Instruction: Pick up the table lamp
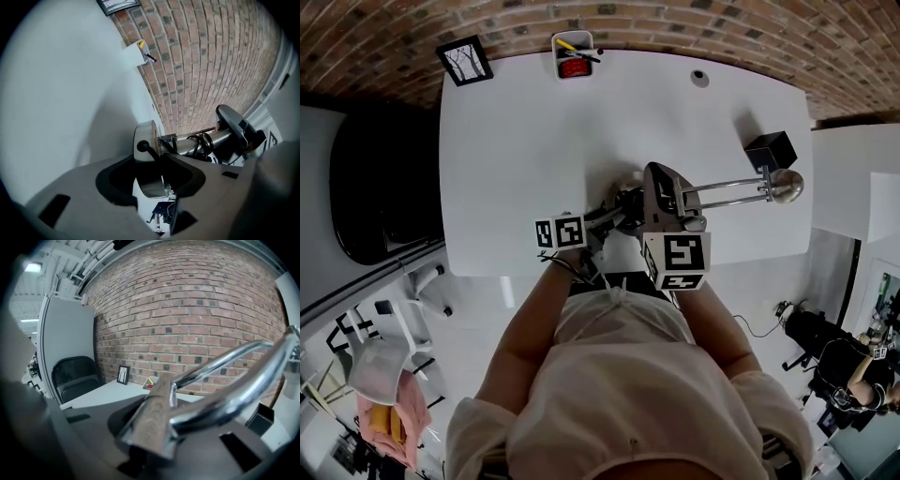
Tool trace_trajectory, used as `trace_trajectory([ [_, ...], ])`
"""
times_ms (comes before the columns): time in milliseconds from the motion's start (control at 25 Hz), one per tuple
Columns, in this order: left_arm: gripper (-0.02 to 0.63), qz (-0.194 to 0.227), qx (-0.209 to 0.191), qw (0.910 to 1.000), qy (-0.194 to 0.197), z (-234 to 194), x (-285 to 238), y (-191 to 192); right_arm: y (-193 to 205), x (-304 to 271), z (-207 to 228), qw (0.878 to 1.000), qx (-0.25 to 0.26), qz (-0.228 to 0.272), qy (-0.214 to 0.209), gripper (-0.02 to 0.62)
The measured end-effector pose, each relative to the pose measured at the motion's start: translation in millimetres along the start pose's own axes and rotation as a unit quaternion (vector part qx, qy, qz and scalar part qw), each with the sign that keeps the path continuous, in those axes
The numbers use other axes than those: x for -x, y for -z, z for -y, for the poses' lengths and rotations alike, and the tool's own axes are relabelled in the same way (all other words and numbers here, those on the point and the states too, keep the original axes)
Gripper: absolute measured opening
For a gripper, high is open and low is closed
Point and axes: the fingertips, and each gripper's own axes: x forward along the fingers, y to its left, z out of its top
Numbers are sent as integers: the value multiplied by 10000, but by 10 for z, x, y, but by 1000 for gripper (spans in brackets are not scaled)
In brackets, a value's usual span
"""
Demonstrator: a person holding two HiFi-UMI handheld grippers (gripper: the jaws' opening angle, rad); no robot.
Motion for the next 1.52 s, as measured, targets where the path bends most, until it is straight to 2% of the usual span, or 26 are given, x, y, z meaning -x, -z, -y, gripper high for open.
trace_trajectory([
  [120,176,20,60,9999,139,129,12,-73,-130,9,7,9999,54,-115,8,25],
  [320,164,340,200,9986,340,440,25,-394,-594,2,49,9995,211,216,5,25],
  [720,160,842,-204,9945,581,1246,105,-1084,-1573,89,183,9957,564,736,-72,25],
  [1040,150,1088,-284,9905,796,1819,204,-1463,-2206,244,266,9917,761,1034,-62,26],
  [1200,144,1217,-384,9883,841,1986,233,-1612,-2376,287,338,9903,705,1193,-65,27],
  [1520,143,1214,-521,9880,806,1997,180,-1698,-2352,284,418,9903,612,1243,-29,28],
])
